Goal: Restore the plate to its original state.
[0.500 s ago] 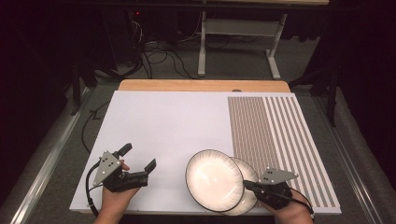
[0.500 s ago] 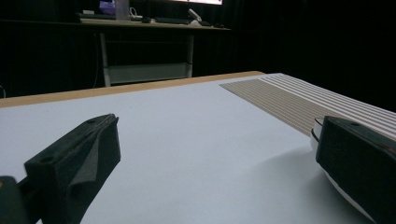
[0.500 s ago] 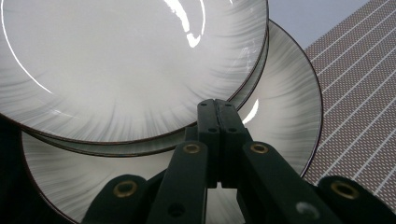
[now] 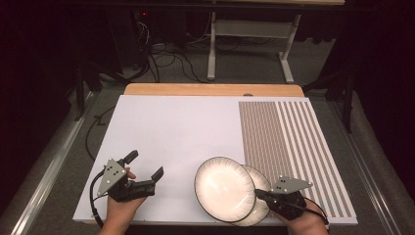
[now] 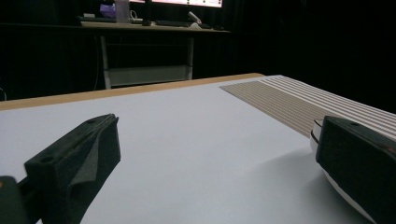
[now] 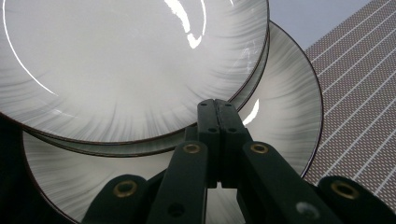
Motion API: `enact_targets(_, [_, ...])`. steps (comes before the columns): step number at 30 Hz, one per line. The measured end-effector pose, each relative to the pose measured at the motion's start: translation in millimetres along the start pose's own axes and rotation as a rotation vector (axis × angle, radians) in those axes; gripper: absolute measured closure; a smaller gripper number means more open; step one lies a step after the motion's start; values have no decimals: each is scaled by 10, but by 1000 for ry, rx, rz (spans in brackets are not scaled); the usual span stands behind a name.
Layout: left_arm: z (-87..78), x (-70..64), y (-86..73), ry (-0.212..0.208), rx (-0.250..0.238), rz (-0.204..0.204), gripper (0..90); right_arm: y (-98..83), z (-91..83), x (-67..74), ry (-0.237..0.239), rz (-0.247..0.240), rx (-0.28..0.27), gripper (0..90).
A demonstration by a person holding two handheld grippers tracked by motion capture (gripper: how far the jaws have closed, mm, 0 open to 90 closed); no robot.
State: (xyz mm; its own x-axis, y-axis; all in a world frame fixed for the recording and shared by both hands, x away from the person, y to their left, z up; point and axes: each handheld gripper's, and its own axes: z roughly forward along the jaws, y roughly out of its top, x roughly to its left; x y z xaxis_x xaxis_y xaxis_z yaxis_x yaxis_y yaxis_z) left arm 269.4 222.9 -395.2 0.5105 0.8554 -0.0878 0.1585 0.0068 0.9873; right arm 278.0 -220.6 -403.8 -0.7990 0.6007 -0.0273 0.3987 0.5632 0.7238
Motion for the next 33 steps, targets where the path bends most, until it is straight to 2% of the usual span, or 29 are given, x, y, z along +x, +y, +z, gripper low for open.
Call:
enact_targets(13, [2, 0, -10, -11, 11, 10, 7, 0, 1, 2, 1, 5, -2, 900])
enact_targets(33, [-14, 7, -5, -9, 4, 2, 8, -1, -8, 3, -1, 6, 0, 900])
